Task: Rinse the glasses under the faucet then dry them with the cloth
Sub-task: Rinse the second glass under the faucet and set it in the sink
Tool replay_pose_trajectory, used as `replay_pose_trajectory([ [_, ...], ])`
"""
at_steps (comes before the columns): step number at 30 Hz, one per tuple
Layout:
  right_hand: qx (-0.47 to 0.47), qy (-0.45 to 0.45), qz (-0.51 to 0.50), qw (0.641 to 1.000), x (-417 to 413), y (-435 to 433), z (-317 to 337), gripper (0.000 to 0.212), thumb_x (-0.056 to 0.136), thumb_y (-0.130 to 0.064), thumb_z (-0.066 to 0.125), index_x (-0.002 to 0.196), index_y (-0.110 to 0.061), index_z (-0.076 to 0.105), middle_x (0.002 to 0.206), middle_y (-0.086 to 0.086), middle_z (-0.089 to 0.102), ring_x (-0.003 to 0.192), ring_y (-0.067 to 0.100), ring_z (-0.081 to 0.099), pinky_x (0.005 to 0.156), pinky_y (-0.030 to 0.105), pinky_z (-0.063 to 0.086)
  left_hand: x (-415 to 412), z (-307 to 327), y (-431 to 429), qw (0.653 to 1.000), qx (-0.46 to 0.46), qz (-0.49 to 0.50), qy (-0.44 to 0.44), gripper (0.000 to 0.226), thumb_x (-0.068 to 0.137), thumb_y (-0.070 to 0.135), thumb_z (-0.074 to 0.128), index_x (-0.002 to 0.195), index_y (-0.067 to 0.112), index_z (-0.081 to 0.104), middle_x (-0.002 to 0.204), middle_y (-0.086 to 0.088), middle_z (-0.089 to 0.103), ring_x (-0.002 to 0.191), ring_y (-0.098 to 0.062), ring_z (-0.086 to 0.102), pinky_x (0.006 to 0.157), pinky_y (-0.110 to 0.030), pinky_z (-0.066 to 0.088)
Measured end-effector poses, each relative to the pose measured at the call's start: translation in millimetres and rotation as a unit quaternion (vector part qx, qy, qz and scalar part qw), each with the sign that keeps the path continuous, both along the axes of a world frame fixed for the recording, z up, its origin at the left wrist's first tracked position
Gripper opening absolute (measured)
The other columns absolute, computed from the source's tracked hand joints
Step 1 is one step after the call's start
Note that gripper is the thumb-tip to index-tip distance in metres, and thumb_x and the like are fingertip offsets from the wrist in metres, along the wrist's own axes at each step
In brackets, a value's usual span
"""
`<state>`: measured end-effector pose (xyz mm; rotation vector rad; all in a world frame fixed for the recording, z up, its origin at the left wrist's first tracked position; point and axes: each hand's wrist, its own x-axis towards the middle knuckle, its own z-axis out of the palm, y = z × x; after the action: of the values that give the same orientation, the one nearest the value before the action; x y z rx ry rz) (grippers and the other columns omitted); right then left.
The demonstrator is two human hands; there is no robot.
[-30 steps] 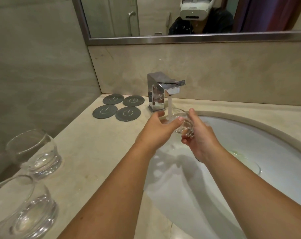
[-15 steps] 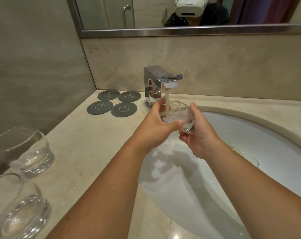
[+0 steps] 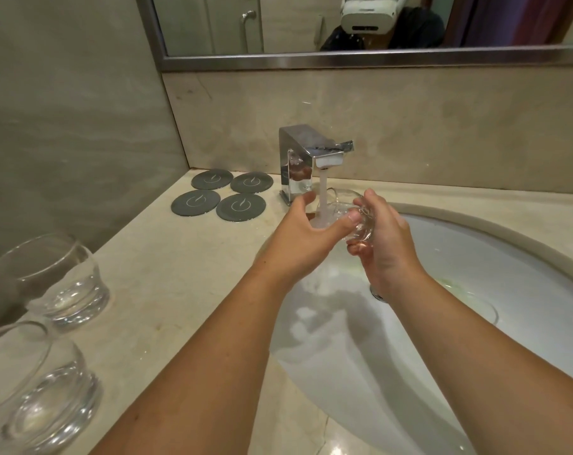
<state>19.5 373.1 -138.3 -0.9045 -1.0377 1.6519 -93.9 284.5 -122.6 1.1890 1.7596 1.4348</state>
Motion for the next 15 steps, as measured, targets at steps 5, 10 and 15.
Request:
replay_pose_trajectory([
  [5,-0.01,0.006,0.011,1.0,-1.6,-2.9,1.6,0.03,0.099,-0.043,0.068,0.105,-0.014,0.072,0.091,0.003,0.069,0.063,0.016,0.057,0.048,0.028,0.039,-2.0,1.6,-0.1,1.0,0.004,-0.008,-0.028,0.111,0.06,0.066,0.089,0.155,0.027,0.047,0.144,0.009,0.065,0.129,-0.01,0.067,0.112,-0.047,0.054],
  [10,-0.082,-0.009,0.08,0.993,-0.4,-4.1,1.1,0.062,0.097,-0.074,0.052,0.106,-0.017,0.075,0.086,0.001,0.072,0.06,0.015,0.057,0.05,0.028,0.04,-3.3,2.7,-1.4,0.999,-0.009,-0.027,-0.02,0.089,0.076,0.037,0.093,0.153,0.022,0.051,0.132,0.008,0.068,0.12,-0.008,0.069,0.11,-0.037,0.054],
  [15,-0.127,-0.016,0.091,0.988,-0.5,-3.6,-1.1,0.049,0.099,-0.065,0.057,0.109,-0.02,0.071,0.072,-0.001,0.063,0.047,0.012,0.044,0.043,0.024,0.039,-4.9,0.1,-1.8,0.999,-0.011,-0.049,-0.013,0.096,0.073,0.031,0.093,0.156,0.026,0.045,0.139,0.008,0.064,0.121,-0.008,0.069,0.113,-0.036,0.052],
])
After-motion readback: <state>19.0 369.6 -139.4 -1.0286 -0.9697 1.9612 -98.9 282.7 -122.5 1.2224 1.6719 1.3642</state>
